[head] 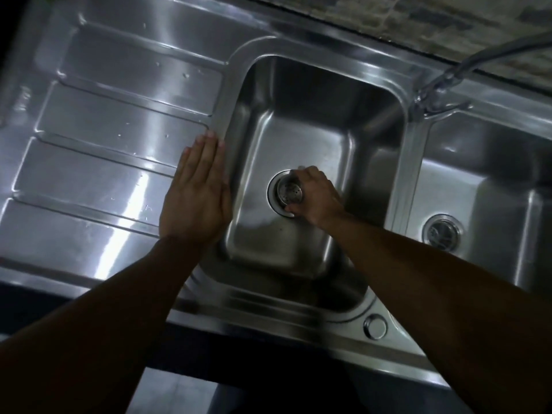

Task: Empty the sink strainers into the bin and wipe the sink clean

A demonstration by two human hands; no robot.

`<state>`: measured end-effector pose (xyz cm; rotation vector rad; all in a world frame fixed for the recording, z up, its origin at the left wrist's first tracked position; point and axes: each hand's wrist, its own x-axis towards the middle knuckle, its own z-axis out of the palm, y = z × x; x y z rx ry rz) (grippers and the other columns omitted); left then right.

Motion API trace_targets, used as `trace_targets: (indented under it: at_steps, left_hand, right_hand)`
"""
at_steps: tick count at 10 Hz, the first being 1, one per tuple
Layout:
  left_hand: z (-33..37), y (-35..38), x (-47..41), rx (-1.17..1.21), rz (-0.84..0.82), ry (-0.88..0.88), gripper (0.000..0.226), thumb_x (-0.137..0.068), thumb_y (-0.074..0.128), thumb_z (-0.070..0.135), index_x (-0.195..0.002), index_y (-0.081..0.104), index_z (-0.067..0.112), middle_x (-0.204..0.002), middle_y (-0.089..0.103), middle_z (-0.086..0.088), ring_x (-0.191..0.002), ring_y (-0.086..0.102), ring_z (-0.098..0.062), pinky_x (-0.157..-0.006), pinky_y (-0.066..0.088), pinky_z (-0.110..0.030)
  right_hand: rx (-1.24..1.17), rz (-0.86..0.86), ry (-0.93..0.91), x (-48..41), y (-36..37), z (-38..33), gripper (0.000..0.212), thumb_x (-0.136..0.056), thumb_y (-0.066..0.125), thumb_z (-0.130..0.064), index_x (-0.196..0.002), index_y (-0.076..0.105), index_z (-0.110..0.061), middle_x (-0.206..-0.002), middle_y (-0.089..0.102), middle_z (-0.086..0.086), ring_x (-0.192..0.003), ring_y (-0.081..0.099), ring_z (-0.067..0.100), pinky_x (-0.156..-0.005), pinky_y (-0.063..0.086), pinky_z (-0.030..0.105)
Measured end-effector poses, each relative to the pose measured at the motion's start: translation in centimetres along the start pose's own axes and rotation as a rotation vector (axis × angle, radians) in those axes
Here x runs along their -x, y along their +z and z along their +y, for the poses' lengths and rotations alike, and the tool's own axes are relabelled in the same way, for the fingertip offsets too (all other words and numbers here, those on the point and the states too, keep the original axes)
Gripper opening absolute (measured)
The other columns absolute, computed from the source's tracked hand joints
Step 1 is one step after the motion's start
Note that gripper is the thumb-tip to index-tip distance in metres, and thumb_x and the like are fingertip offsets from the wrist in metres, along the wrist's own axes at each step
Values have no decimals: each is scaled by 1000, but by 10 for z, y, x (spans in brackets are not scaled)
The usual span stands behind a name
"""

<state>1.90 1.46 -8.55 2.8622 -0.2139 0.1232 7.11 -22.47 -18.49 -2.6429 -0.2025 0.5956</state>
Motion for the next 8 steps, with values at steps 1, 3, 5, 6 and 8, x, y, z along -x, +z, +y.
trace_targets:
  at_steps: [1,3,5,6,8]
  left_hand:
    - [2,-2,-1,-13,-19,-6,57,-102,33,21,-154,30,-2,-162,27,-22,-153,21,-34,-128,14,-44]
    - [4,-2,-1,-4,4,3,56,-100,40,16,-152,32,-4,-161,28,-23,-152,22,-35,-127,15,-45]
    - [2,-1,-1,46,2,7,57,-100,35,21,-153,32,-1,-162,27,-20,-153,21,-33,-128,14,-44]
    - [3,-6,-1,72,5,2,57,-99,36,20,-152,35,-1,-161,29,-20,-153,22,-33,-127,18,-46]
    - [21,-28,-8,150,-104,-104,63,-96,37,28,-153,34,3,-162,30,-19,-153,22,-32,-128,10,-40]
  right_hand:
    - [25,11,3,2,6,2,87,-59,86,-40,-136,47,-27,-136,46,-4,-123,48,22,-104,41,35]
    - [-38,49,-4,10,12,7,82,-61,87,-24,-136,53,-23,-138,52,-1,-124,48,23,-106,42,35]
    - [-96,56,23,23,2,3,73,-71,80,-19,-138,52,-19,-139,53,3,-128,45,23,-110,37,32]
    - [-122,83,9,36,-12,-2,65,-75,77,-21,-136,55,-17,-135,55,6,-126,49,24,-110,37,29]
    - [-196,176,-104,68,-61,-14,44,-83,72,-23,-126,64,-16,-122,66,8,-114,60,25,-99,43,27]
